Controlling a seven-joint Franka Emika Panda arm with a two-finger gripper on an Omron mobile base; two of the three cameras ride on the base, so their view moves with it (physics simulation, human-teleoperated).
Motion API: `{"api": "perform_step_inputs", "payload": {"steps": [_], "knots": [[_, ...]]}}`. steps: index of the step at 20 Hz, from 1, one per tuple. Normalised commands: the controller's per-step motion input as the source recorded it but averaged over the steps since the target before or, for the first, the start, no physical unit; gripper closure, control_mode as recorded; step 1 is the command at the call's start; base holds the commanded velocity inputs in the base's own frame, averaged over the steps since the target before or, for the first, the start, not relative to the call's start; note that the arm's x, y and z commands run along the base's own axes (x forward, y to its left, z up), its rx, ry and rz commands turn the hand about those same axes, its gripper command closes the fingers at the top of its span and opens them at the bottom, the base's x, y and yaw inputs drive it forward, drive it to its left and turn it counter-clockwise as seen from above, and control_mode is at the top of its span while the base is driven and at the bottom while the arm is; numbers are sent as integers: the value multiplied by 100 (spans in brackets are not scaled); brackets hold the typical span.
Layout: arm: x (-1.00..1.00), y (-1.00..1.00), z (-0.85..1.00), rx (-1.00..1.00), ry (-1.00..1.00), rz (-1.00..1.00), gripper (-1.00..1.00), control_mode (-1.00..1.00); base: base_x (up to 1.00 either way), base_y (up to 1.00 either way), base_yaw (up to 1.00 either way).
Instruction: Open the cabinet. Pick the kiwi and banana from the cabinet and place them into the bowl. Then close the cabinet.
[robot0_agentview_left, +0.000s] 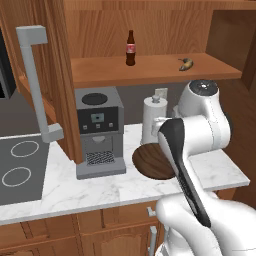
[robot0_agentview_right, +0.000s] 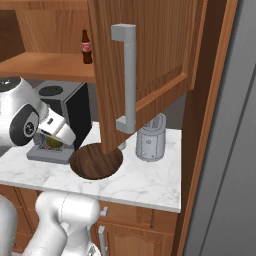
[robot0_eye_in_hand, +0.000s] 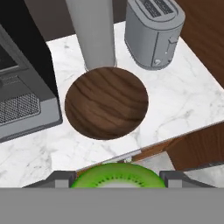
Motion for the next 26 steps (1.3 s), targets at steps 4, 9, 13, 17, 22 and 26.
{"api": "perform_step_inputs", "payload": {"steps": [4,9,13,17,22,26], "knots": [[52,-16,-21,5,11,0,100,-100,0,0,0],[37,-13,-46,14,8,0,100,-100,0,0,0],[16,-13,-63,9,3,0,100,-100,0,0,0],[15,-5,-55,6,0,0,100,-100,0,0,0],[21,0,-43,0,0,0,100,-100,0,0,0],[47,0,-32,-2,0,0,100,-100,0,0,0]]}}
